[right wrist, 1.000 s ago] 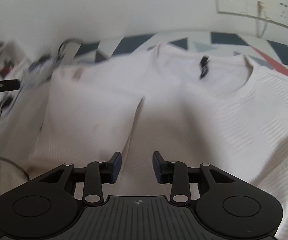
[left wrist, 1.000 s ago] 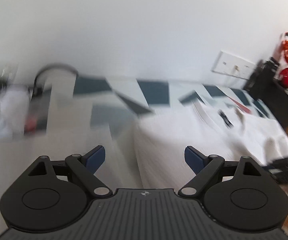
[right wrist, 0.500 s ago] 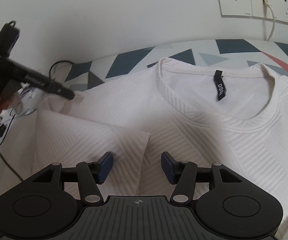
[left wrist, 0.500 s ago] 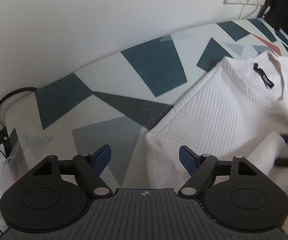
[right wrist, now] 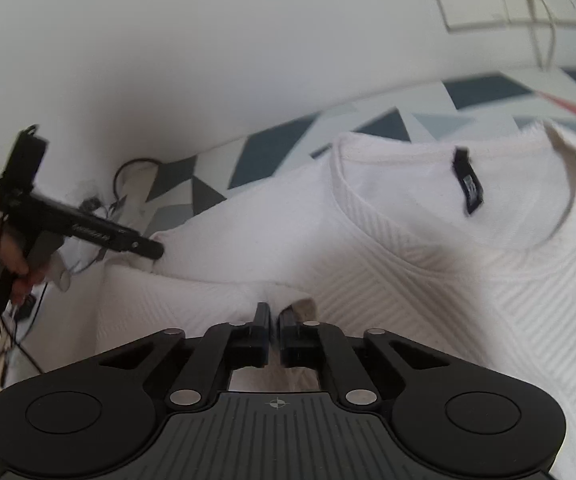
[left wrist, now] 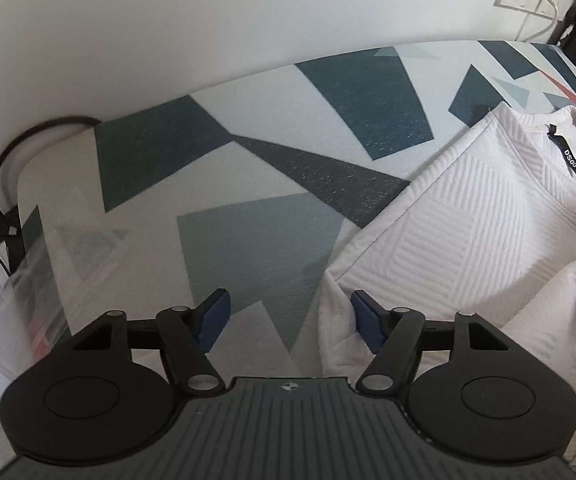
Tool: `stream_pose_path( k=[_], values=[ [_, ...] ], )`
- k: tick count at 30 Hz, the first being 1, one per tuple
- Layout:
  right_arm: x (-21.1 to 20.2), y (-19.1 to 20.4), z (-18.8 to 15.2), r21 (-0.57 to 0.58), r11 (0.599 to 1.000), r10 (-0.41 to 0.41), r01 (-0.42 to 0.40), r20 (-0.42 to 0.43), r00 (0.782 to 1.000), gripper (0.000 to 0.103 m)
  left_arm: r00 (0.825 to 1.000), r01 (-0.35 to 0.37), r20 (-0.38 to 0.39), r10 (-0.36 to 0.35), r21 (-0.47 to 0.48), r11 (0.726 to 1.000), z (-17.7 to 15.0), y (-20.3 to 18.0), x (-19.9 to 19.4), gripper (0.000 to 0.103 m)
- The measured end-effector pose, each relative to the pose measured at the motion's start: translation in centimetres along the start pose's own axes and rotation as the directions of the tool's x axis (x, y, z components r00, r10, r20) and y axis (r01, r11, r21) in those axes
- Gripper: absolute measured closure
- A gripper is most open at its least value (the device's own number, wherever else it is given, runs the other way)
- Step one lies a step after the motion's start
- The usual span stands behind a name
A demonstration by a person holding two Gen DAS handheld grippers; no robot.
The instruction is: Fold clothes
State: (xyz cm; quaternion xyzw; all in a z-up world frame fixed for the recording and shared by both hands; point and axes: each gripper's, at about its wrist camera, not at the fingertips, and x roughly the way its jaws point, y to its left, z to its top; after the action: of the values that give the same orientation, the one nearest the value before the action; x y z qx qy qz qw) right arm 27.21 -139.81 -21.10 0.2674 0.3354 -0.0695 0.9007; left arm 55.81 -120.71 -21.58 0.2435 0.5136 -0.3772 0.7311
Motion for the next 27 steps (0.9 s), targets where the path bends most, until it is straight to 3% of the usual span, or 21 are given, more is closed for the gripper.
stream_pose_path(
  k=[3, 5, 9, 14, 16, 17, 19, 23, 27],
  values=[
    [-3.4, 2.3, -0.6, -0.146, 0.984, -0.076, 0.098, 0.145, 0.986, 0.100, 1.000, 0.011, 0.026, -0.010, -0.037, 0.999, -0.3, 0.5, 0.0, 0.039],
    [-4.6, 3.0, -1.3, -0.175, 0.976, -0.098, 0.129, 0.178, 0.979, 0.100, 0.999, 0.018, 0.052, -0.014, -0.081, 0.997, -0.6, 1.1, 0.0, 0.040],
    [-3.9, 2.3, -2.2, -0.175, 0.966, -0.167, 0.190, 0.138, 0.976, 0.100, 0.995, 0.052, 0.098, -0.036, -0.161, 0.986, -1.1, 2.0, 0.2, 0.039],
    [-0.4, 0.0, -0.8, -0.109, 0.966, -0.230, 0.233, 0.040, 0.972, 0.098, 0.988, 0.056, 0.151, -0.021, -0.231, 0.971, -1.3, 2.5, -0.1, 0.039],
    [0.6, -0.7, -0.6, -0.088, 0.960, -0.268, 0.265, -0.027, 0.963, 0.084, 0.976, 0.070, 0.219, -0.006, -0.286, 0.956, -1.5, 3.1, -0.8, 0.039],
    [0.5, -0.9, -0.7, -0.077, 0.958, -0.279, 0.275, -0.038, 0.960, 0.082, 0.968, 0.090, 0.251, -0.011, -0.306, 0.948, -1.7, 3.4, -1.4, 0.038],
    [-0.2, -1.0, -0.8, -0.072, 0.949, -0.310, 0.307, -0.046, 0.949, 0.064, 0.955, 0.130, 0.295, -0.031, -0.324, 0.937, -1.9, 3.9, -2.4, 0.038],
    [-1.4, -2.3, -0.4, -0.005, 0.968, -0.253, 0.253, -0.032, 0.967, 0.063, 0.952, 0.147, 0.296, -0.073, -0.238, 0.960, -2.7, 2.3, -3.5, 0.038],
    [-1.3, -4.2, 0.9, 0.184, 0.975, -0.126, 0.125, -0.003, 0.992, 0.063, 0.954, 0.153, 0.284, -0.098, -0.177, 0.972, -4.6, 0.3, -4.3, 0.038]
  ],
)
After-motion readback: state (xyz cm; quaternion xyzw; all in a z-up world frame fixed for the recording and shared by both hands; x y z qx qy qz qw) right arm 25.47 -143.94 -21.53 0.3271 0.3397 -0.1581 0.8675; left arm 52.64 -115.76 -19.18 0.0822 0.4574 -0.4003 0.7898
